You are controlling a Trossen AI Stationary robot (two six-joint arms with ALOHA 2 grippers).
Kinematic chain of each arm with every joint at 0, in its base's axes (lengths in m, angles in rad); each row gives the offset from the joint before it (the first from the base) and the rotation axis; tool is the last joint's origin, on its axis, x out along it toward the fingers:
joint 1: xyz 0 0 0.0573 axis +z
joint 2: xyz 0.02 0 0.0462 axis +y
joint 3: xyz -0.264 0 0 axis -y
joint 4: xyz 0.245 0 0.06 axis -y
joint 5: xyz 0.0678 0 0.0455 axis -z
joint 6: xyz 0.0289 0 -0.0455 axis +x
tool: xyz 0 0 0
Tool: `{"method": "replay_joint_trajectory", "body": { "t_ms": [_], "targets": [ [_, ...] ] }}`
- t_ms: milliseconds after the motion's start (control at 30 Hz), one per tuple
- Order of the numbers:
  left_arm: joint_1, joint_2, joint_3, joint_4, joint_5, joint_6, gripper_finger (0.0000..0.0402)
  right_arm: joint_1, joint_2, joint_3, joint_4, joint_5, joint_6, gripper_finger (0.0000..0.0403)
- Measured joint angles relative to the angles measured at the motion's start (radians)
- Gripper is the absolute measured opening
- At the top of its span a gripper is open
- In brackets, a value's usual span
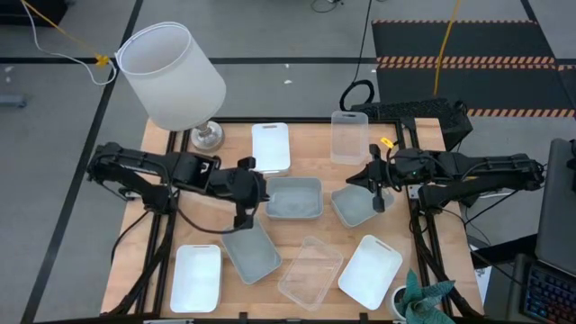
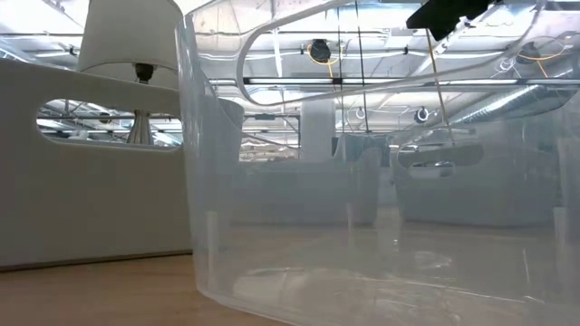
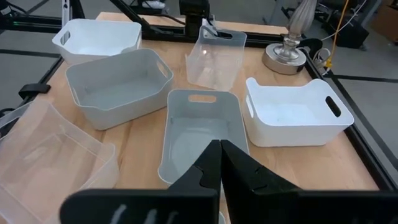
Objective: Stack baskets by color
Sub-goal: Stack the bottom gray bin on the middle gray bin
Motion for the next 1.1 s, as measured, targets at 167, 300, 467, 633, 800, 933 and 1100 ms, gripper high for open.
{"method": "replay_joint_trajectory", "body": {
  "t_ms": [167,300,467,633,800,933,1100],
  "targets": [
    [-0.03,0.005,-0.001,-0.056,0.056,-0.035,0.0038,0.0,0.0,0.0,0.001,0.0,-0.001,0.0],
    [-0.063,0.007,-0.001,-0.082,0.066,-0.108,0.005,0.0,0.0,0.0,0.001,0.0,-0.006,0.0],
    [-0.106,0.007,-0.001,-0.137,0.04,-0.175,0.0099,0.0,0.0,0.0,0.003,0.0,-0.006,0.0],
    [-0.13,0.007,-0.001,-0.256,-0.011,-0.262,0.0141,0.0,0.0,0.0,0.009,0.0,-0.006,0.0],
    [-0.16,0.006,-0.053,-0.274,-0.011,-0.295,0.0149,0.0,0.0,0.0,0.009,0.0,-0.006,0.0],
    [-0.166,0.006,-0.117,-0.263,-0.01,-0.319,0.015,0.0,0.0,0.0,0.009,0.0,-0.006,0.0],
    [-0.171,0.006,-0.188,-0.202,0.012,-0.35,0.015,0.0,0.0,0.0,0.009,0.0,-0.006,0.0]
  ]
}}
